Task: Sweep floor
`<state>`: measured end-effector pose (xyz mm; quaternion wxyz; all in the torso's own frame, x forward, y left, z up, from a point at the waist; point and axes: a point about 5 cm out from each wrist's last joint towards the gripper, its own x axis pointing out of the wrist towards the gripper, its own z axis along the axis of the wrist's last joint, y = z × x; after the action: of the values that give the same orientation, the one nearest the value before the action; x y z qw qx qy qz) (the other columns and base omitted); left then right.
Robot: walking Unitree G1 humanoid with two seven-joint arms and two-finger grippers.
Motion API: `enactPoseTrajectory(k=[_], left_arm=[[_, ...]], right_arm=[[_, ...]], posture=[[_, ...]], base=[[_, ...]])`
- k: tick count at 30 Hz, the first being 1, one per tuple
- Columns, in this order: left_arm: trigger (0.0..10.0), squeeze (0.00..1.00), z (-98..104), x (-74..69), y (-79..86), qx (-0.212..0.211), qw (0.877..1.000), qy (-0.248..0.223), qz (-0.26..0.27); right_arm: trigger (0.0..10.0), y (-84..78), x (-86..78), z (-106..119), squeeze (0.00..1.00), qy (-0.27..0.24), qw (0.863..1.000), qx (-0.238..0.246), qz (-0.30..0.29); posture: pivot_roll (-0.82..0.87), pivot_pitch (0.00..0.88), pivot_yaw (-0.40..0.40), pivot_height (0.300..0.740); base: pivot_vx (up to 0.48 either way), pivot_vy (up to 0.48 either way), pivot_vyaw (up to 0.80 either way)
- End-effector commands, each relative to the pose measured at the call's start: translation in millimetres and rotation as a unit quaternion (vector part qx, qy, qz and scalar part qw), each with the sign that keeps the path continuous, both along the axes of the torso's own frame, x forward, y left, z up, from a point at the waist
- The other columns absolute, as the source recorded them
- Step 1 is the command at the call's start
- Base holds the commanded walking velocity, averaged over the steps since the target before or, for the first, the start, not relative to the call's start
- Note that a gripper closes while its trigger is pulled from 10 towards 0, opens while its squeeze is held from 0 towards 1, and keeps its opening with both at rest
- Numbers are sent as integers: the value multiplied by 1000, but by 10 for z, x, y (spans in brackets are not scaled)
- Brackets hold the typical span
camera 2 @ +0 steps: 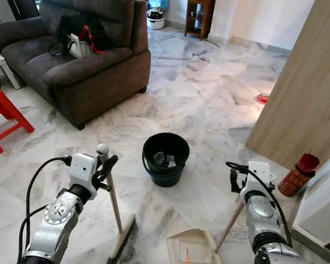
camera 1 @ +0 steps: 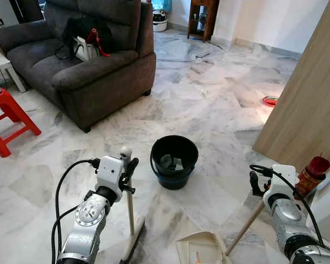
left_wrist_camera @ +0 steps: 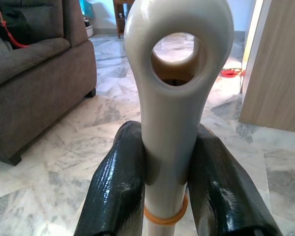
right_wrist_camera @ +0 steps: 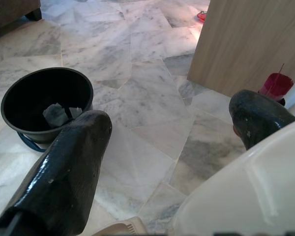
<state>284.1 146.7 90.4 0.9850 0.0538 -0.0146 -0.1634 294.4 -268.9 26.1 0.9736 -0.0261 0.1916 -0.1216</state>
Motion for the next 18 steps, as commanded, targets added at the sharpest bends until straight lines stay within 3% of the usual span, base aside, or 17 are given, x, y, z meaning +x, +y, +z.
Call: enactPoseTrajectory(k=[1,18], left_arm=[[10000,0,77,16,-24,3,1000,-14,-8],[10000,0,70,13,-24,3,1000,-11,-8]], right_arm=[[10000,-26,2,9,0,4,1000,-4,-1],[10000,-120,-32,1,0,23,998,-33,-48]], posture=[[129,0,-5,740],[131,0,-6,740]], base=[[0,0,0],[0,0,0]])
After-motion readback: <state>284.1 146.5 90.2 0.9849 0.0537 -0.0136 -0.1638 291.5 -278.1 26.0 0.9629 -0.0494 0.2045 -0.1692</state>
